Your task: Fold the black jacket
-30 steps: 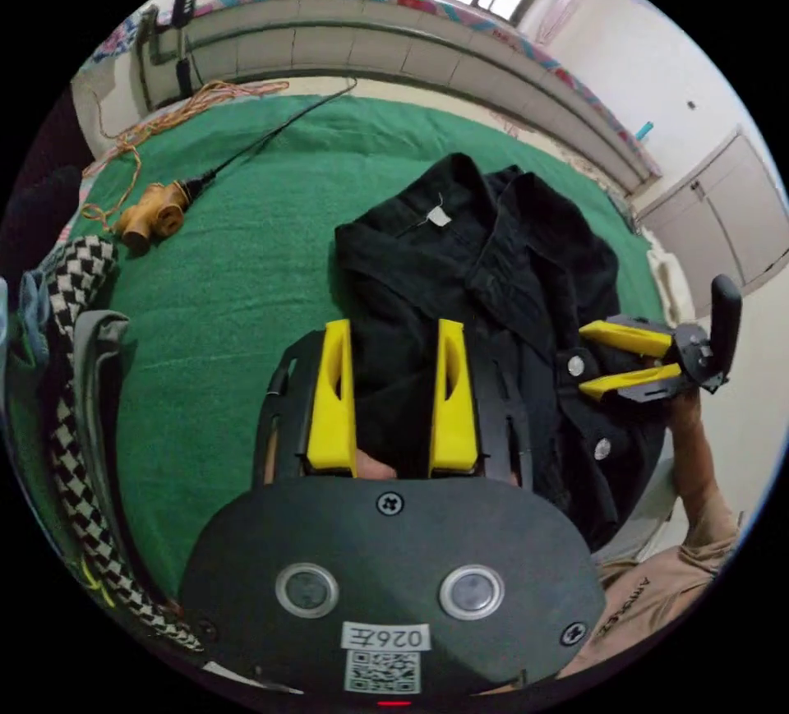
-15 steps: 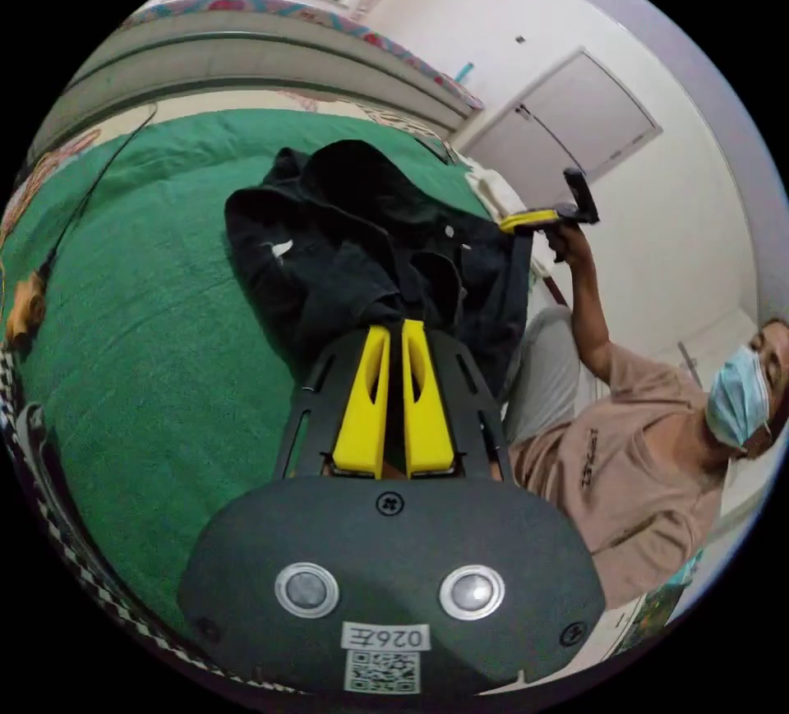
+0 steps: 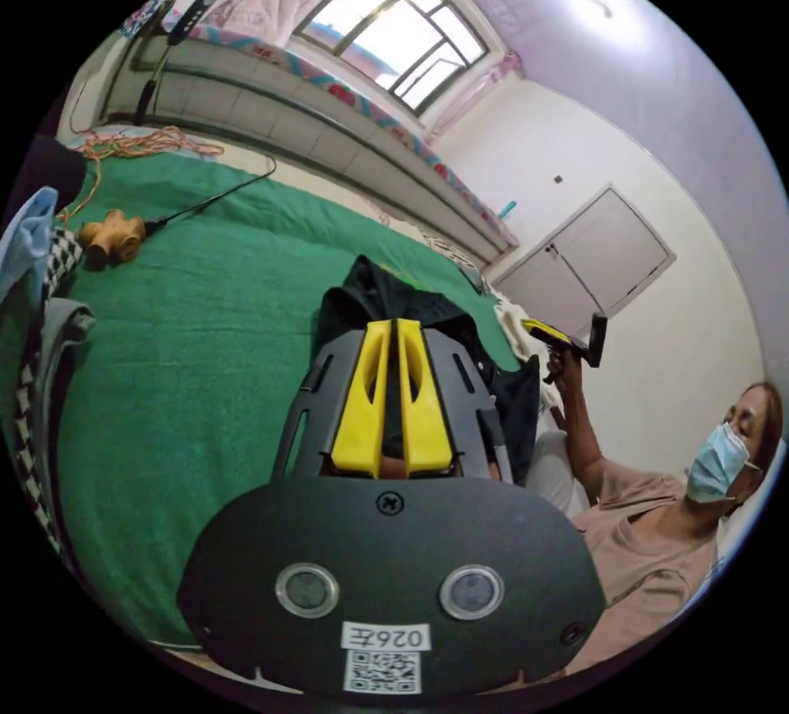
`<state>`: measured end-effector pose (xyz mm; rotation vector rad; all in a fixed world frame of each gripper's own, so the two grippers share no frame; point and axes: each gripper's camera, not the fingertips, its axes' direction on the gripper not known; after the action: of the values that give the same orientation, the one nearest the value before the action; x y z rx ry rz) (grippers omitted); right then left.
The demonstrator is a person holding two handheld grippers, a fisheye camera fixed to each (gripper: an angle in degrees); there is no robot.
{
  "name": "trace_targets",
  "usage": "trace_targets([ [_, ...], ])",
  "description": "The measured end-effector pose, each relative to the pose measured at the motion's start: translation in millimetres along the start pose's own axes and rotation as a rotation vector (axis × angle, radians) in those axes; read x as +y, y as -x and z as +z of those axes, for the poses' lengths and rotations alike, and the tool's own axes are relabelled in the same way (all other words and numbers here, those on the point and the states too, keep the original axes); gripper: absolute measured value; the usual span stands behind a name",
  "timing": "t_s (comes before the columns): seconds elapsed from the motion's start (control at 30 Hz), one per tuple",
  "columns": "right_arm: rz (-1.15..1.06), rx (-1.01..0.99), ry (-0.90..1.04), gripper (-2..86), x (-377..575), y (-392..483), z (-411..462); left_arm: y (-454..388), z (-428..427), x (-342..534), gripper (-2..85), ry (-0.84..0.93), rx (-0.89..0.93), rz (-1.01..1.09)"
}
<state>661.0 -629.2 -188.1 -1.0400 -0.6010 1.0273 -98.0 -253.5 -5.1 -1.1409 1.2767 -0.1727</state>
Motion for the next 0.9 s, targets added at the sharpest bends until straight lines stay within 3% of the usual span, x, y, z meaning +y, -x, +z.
trace_targets([
  [0.1, -0.170, 0.036, 0.006, 7.8, -22.8, 56.9, 33.6, -15.3, 36.4, -7.6, 10.2, 0.125, 0.009, 0.053],
  [0.23, -0.308, 0.125, 0.076, 7.9, -46.4, 109.8, 96.1, -46.4, 103.2, -11.3, 20.8, 0.325, -0.134, 0.209],
  [0.33, -0.382, 0.215, 0.372, 0.4, -36.6, 118.5, 152.3, -65.3, 158.1, -5.1, 18.3, 0.541, -0.229, 0.311],
  [0.4, -0.407, 0.263, 0.330, -0.8, -25.1, 112.7, 144.4, -79.0, 164.1, -1.6, 16.2, 0.565, -0.304, 0.383],
  [0.5, -0.275, 0.331, 0.262, -1.2, -29.4, 69.2, 92.1, -87.7, 119.0, -9.9, 15.1, 0.381, -0.291, 0.358],
  [0.63, 0.169, 0.302, 0.190, -0.8, 9.3, -60.7, 8.4, -65.5, 43.8, -14.7, 13.9, 0.173, -0.161, 0.264],
  [0.7, 0.408, 0.299, 0.211, 0.5, 47.2, -120.6, -11.5, -53.4, 32.4, -10.4, 13.7, 0.168, -0.090, 0.235],
  [0.77, 0.694, 0.139, 0.129, 3.5, 99.1, -174.5, -29.6, -46.7, 33.7, -6.7, 13.6, 0.196, -0.004, 0.220],
  [0.9, 0.679, 0.053, -0.085, 3.1, 117.8, -169.5, -56.0, -73.4, 58.6, -3.8, 15.5, 0.259, 0.066, 0.332],
])
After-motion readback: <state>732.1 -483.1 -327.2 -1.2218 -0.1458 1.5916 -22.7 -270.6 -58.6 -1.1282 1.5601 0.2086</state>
